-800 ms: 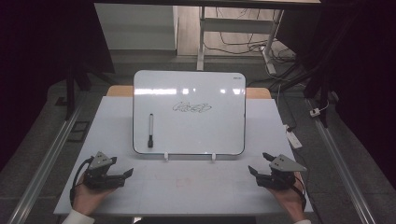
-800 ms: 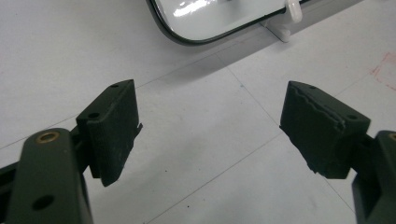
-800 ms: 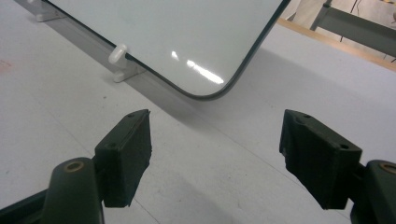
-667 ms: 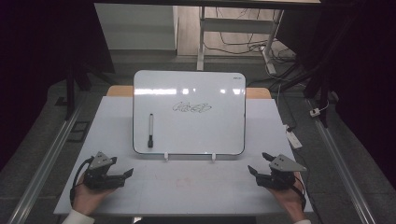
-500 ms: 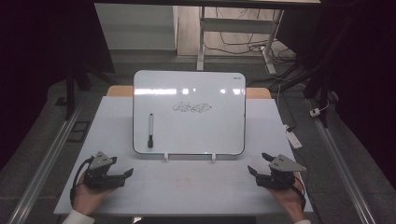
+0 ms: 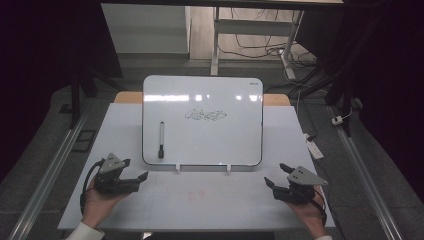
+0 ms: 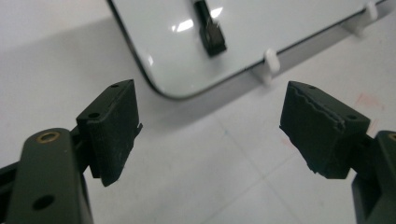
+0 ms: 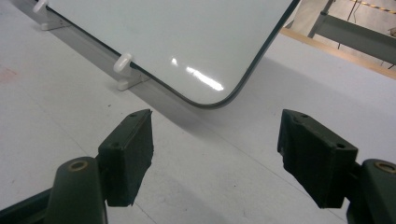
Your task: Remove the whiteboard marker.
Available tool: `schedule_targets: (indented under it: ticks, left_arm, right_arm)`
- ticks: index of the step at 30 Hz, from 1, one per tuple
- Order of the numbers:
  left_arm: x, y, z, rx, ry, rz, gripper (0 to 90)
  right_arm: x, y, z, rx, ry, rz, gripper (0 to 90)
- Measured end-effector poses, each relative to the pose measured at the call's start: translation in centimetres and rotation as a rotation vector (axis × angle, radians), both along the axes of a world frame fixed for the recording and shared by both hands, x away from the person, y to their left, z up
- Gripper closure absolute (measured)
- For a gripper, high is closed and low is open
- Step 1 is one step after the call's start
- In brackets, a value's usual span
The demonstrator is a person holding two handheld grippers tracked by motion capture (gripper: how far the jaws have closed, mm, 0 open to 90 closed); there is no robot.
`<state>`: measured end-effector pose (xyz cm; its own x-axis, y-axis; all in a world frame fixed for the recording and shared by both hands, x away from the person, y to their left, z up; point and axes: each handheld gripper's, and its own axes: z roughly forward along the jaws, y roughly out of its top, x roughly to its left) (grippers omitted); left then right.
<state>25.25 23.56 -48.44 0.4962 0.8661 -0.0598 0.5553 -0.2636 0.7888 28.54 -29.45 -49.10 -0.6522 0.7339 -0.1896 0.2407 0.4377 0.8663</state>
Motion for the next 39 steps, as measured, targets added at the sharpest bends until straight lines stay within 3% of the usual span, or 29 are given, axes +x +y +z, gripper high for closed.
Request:
schedule_targets:
  ticks: [6,11,22,25,29,39]
  left_arm:
    - [2.4,-1.5,1.8,0.007,-0.019,-0.002,20.6]
    - [4.7,-3.0,3.0,0.040,-0.042,0.013,21.1]
    - [8.4,-4.8,4.2,0.048,-0.071,0.063,27.1]
    - [9.4,-5.1,4.3,0.052,-0.075,0.081,29.9]
    - [10.6,-5.5,4.0,0.065,-0.070,0.103,40.1]
    - [11.8,-6.2,3.3,0.111,-0.070,0.157,55.6]
  right_arm:
    - [0.0,0.2,-0.1,-0.007,0.009,-0.003,26.5]
    - [0.0,0.3,-0.2,-0.014,0.013,0.001,26.7]
    - [-0.1,0.5,-0.3,-0.023,0.018,-0.008,26.5]
    - [-0.1,0.6,-0.4,-0.025,0.019,-0.008,26.4]
    - [-0.1,0.8,-0.4,-0.034,0.018,-0.007,26.3]
    - [-0.1,0.9,-0.6,-0.046,0.015,-0.017,26.3]
